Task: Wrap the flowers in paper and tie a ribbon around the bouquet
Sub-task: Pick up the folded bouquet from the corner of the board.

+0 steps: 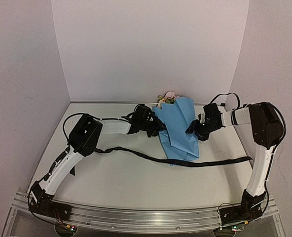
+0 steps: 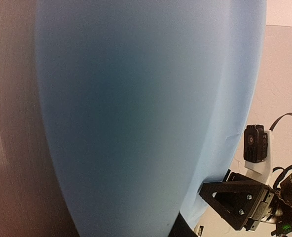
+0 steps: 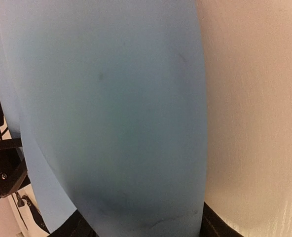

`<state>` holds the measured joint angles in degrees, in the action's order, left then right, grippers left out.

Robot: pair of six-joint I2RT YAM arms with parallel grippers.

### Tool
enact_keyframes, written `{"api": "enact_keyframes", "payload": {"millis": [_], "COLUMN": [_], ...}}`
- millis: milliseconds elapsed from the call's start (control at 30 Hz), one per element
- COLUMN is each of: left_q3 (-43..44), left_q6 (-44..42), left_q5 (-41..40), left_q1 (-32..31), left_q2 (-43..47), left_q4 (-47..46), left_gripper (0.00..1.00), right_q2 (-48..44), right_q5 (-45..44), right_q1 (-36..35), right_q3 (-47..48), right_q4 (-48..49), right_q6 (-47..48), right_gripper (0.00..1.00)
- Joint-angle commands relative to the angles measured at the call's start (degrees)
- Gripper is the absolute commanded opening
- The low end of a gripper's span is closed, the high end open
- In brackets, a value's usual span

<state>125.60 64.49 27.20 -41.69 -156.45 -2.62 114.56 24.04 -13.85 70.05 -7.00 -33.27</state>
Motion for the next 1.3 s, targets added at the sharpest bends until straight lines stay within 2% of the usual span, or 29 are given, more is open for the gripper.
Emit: {"api": "enact_keyframes", "payload": {"millis": [0,400,867,1267], "left_q3": [4.35,8.74,10.87,7.99], "left_q6": [-0.98,-3.29,-6.76,-8.84], "left_q5": [1.44,1.77,0.81,0.41], "left_q1": [-0.1,0.84,1.64,1.82], "left_q2": [-0.78,-2.09,-2.04,1.88], "left_q4": [-0.67,-1.88,-1.13,-0.6], "left_gripper": [0.22,0.12,0.07,0.06], "right_q2": [-1.23,-2.87,-4.67,-7.28], "right_q5": [-6.09,-15.48,-24.86,-31.03], "right_q1": [-1.44,-5.38,-10.59,-14.7], "right_q3": [3.82,7.92,10.86,10.87], "right_q4": [-3.68,-5.65,-5.7,-5.74], "right_q6": [3.43,7.5,11.88,13.14], "right_gripper": [0.55,0.31,0.13,0.08]}}
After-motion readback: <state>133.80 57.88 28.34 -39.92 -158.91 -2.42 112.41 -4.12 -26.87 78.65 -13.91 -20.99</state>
